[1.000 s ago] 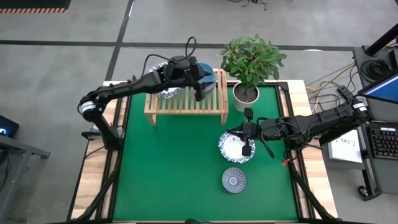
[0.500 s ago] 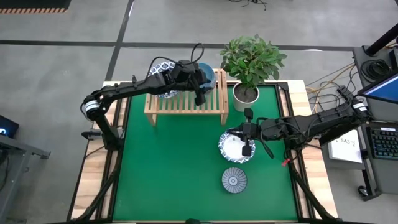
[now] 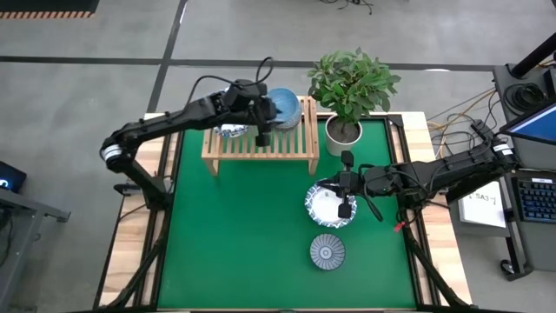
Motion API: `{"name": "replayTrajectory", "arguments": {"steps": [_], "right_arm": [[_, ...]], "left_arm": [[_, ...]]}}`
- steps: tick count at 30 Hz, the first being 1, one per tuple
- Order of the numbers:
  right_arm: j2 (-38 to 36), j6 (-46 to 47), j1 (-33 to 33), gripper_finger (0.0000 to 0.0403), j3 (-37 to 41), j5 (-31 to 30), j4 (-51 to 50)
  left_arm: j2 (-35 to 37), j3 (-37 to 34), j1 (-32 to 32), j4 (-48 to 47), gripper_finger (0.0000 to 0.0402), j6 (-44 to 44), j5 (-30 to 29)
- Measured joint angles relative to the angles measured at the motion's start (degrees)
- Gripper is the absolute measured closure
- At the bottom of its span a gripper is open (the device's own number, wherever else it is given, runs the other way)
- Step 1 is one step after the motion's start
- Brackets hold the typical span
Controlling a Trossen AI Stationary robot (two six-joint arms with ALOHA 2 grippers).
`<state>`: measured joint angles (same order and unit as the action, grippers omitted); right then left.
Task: Place and stack bowls onto a shelf
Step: Stack the light blue bowl on top of the orange bowl on the shelf
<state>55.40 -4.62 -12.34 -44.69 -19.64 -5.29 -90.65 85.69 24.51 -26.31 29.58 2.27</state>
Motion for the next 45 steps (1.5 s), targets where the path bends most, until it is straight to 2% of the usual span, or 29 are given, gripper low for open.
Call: {"name": "replayTrajectory", "arguments": {"steps": [4, 15, 18, 23, 25, 36, 45], "right_arm": [[0.00, 0.06, 0.00, 0.0394, 0.00, 0.00, -0.01], [0.00, 0.08, 0.00, 0.0394, 0.00, 0.02, -0.01], [0.00, 0.08, 0.00, 0.0394, 0.00, 0.02, -0.10], [0.00, 0.06, -0.02, 0.0394, 0.00, 0.02, -0.23], [0.00, 0.04, 0.00, 0.0394, 0.00, 0.02, -0.23], [0.00, 0.06, -0.02, 0.0394, 0.00, 0.02, -0.25], [0.00, 0.08, -0.01, 0.0394, 0.00, 0.04, -0.23]], "left_arm": [[1.23, 0.00, 0.31, -4.84, 0.0270, 4.88, -0.32], [-1.47, 0.00, 1.66, -4.76, 0.0276, 4.90, -0.40], [-1.77, 0.00, 1.63, -4.79, 0.0301, 4.91, -0.34], [-1.68, 0.00, 1.62, -4.52, 0.0377, 4.91, -0.07], [-1.66, 0.00, 1.62, -4.26, 0.0394, 4.55, -0.26], [-1.55, 0.00, 1.57, -2.05, 0.0396, 2.72, -0.12], [-2.06, 0.00, 1.54, -0.48, 0.0398, -1.23, 4.76]]}}
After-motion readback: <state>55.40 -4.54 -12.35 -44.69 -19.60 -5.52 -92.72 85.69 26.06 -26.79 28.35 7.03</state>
